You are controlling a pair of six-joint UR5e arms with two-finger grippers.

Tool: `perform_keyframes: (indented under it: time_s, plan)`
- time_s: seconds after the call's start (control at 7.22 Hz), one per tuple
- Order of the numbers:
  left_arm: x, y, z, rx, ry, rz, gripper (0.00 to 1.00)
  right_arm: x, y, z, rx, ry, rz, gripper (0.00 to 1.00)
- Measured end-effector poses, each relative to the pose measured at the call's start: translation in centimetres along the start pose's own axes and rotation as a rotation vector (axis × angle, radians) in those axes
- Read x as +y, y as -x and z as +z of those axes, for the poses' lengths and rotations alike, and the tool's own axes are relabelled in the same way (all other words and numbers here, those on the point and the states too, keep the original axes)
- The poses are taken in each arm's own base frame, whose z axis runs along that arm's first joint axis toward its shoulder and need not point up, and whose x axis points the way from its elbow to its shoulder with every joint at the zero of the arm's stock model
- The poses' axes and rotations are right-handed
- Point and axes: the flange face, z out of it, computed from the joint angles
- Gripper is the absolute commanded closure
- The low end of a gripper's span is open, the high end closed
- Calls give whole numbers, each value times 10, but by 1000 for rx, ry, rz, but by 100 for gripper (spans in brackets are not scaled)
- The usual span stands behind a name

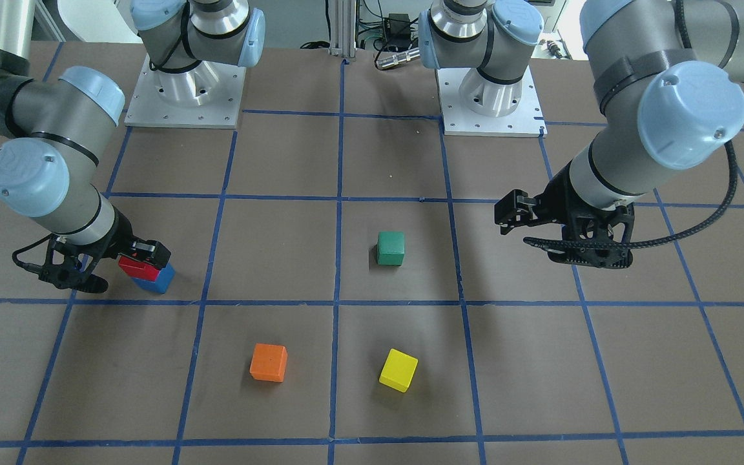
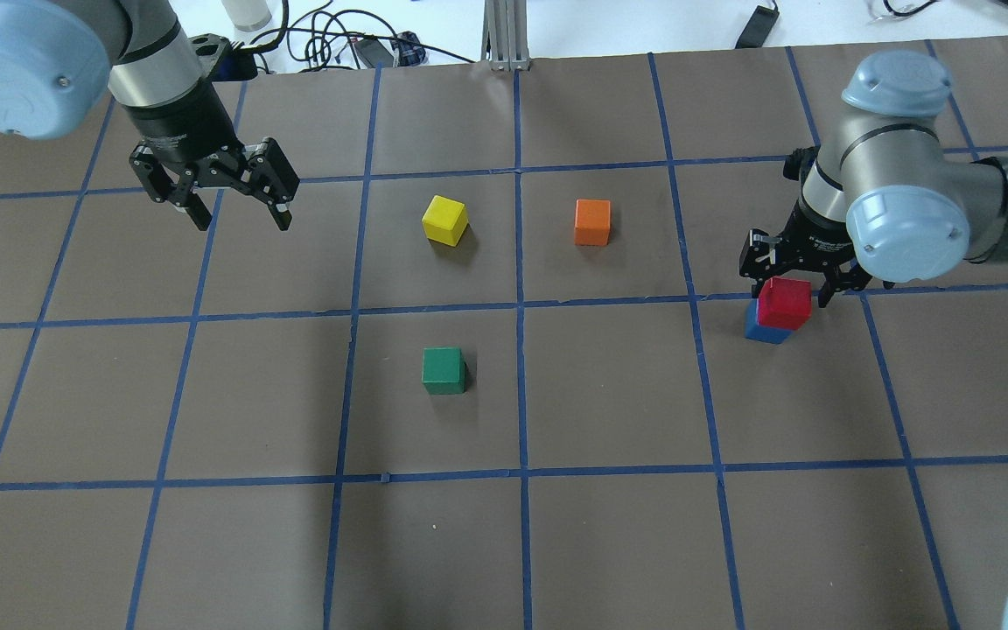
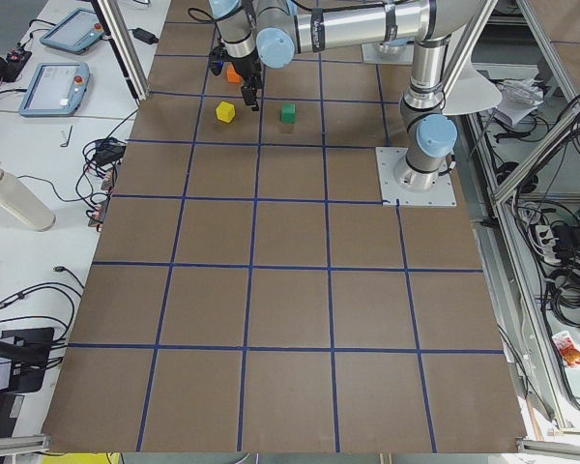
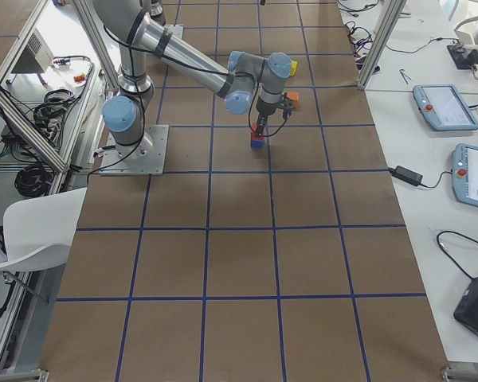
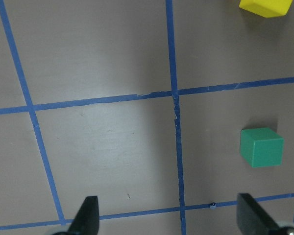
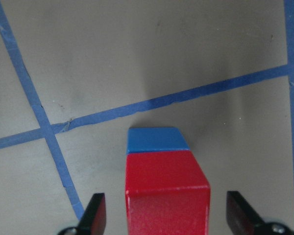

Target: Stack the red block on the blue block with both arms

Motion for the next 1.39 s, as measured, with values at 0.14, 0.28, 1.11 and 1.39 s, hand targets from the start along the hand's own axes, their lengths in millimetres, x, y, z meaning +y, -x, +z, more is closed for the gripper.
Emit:
perform_keyframes:
  time_s: [0.14,0.28,1.11,1.39]
  plan:
    - [0,0,0,-1,-2,-1,0,-1,-1,-2,6,-3,-1,0]
    - [0,0,-1,-2,-5,-7,0,-2,-3,-7,25,-11,-2,0]
    - [8,-53,-9,-28,-59,-123,0,1,38,-164,65,-58,-95,0]
    - [10,-70,-5,-30,-54,-116,0,27,63,-208,66,-57,-156,0]
